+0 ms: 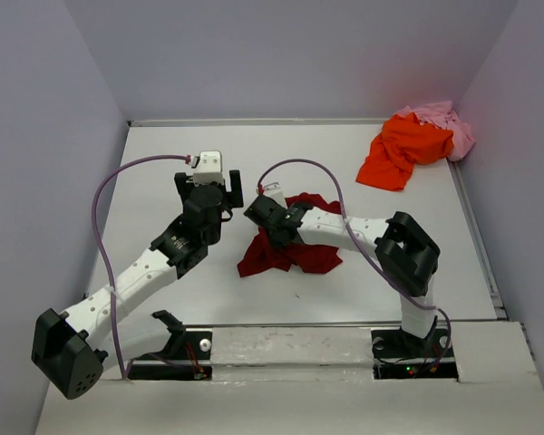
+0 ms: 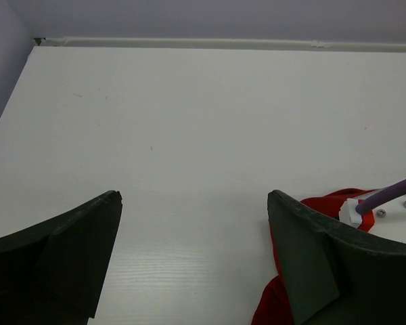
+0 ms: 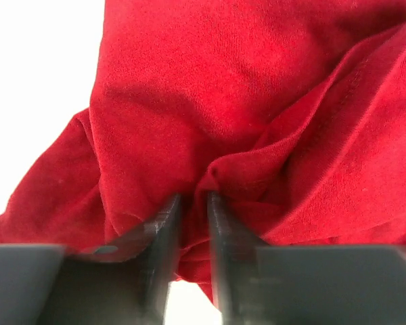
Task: Fold and stack the t-shirts
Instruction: Flatten out the tshirt
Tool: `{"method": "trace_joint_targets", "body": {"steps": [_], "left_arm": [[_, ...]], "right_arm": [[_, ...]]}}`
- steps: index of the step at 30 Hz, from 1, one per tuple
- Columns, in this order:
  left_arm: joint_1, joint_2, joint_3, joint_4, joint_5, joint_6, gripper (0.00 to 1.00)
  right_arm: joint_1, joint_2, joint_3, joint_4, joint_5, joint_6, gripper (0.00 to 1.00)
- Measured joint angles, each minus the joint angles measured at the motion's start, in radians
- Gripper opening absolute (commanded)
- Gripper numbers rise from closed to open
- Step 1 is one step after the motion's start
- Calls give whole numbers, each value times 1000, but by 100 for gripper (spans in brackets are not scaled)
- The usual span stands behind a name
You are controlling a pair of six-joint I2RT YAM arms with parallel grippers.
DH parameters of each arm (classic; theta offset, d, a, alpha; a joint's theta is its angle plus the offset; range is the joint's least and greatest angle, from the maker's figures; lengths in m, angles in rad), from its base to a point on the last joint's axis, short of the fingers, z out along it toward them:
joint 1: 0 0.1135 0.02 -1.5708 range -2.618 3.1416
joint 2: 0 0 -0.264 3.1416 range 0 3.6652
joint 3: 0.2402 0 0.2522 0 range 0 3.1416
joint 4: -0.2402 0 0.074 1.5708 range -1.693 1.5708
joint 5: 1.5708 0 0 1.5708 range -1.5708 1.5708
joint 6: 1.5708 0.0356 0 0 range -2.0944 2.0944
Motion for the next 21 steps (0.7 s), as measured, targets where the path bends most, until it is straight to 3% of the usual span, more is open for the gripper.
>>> {"method": "trace_joint_targets", "body": {"steps": [1, 2, 5, 21], "left_arm": [[0, 0, 0, 0, 0, 0, 99], [0, 0, 0, 0, 0, 0, 99], [0, 0, 0, 0, 0, 0, 99], [0, 0, 0, 0, 1, 0, 99]], "right_arm": [[0, 3, 0, -2, -1, -3, 57], [0, 3, 0, -3, 2, -1, 62], [0, -1, 0, -3, 6, -8, 68], [0, -35, 10, -51, 70, -10, 68]]}}
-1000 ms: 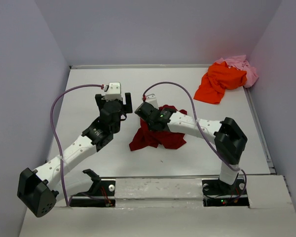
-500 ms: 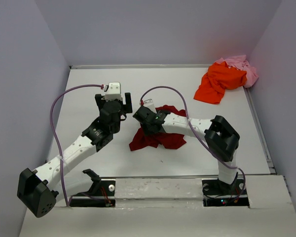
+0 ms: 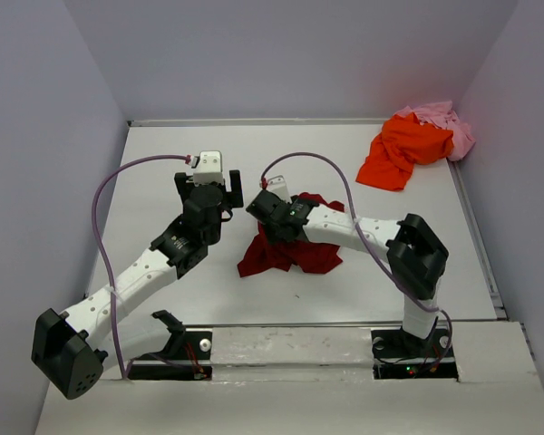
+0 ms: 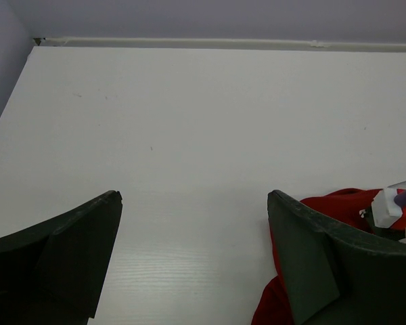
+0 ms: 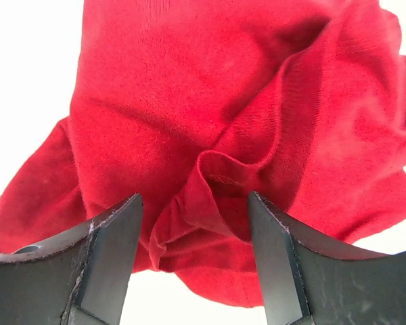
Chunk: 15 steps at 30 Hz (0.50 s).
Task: Fold and stack the t-shirts
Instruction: Flatten out the tshirt
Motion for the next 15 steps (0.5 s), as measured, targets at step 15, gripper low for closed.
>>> {"method": "trace_joint_targets", "body": {"steps": [15], "left_arm": [[0, 0, 0, 0, 1, 0, 99]], "right_arm": [[0, -92, 33, -34, 29, 7, 67]]}}
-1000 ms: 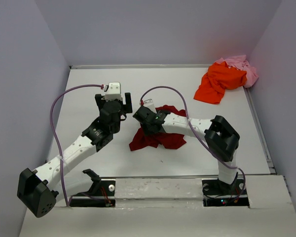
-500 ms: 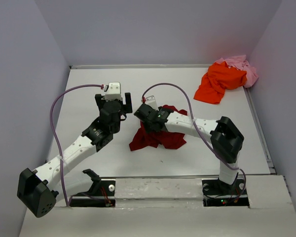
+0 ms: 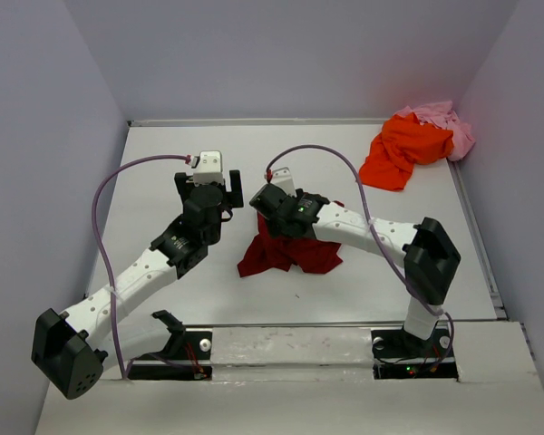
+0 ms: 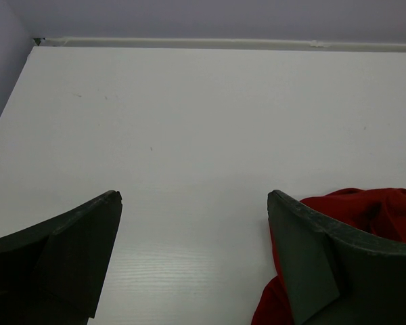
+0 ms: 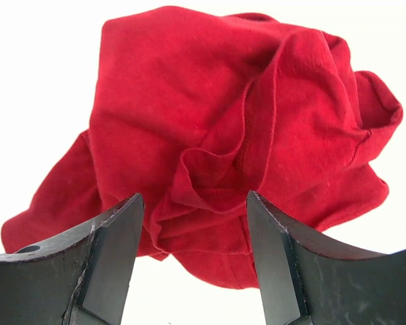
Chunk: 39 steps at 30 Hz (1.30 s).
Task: Fold and stack the t-shirts
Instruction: Flatten out the tshirt
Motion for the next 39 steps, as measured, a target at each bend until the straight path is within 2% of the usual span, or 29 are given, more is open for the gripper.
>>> {"method": "trace_joint_targets", "body": {"steps": [15, 21, 27, 30, 39], "left_arm": [[0, 0, 0, 0, 3, 0, 99], [0, 0, 0, 0, 3, 0, 99], [0, -1, 0, 0, 3, 0, 99], [0, -1, 0, 0, 3, 0, 99], [0, -1, 0, 0, 3, 0, 99]], "right_arm": [[0, 79, -17, 6, -11, 18, 64], [0, 107, -17, 22, -20, 17, 47], [0, 116, -19, 32, -25, 18, 10], [0, 116, -21, 37, -27, 16, 0], [0, 72, -63, 25, -19, 8, 0]]}}
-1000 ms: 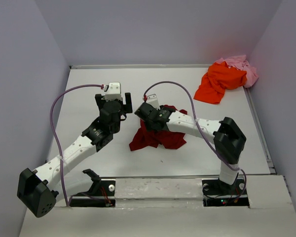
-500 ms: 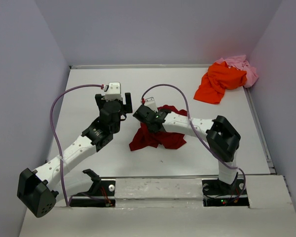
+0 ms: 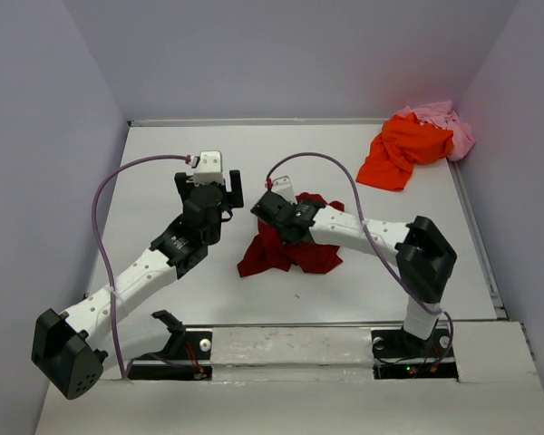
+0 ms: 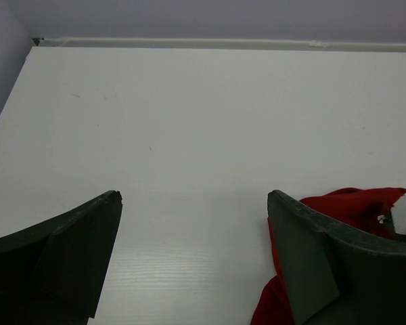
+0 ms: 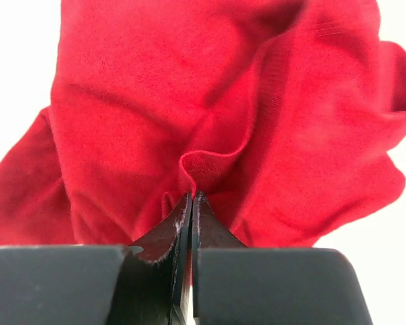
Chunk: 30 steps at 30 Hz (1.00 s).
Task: Fold and stack the t-shirts
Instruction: Flatten out the tshirt
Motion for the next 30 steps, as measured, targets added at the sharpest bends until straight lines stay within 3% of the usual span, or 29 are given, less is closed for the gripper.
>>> {"method": "trace_joint_targets", "body": {"steps": [5, 12, 30], "left_arm": [[0, 0, 0, 0, 0, 0, 99], [0, 0, 0, 0, 0, 0, 99], [0, 39, 1, -4, 2, -19, 99]], "right_arm": [[0, -186, 13, -61, 39, -28, 0], [-1, -422, 255, -151, 123, -110, 0], [-3, -389, 917, -192, 259, -501, 0]]}}
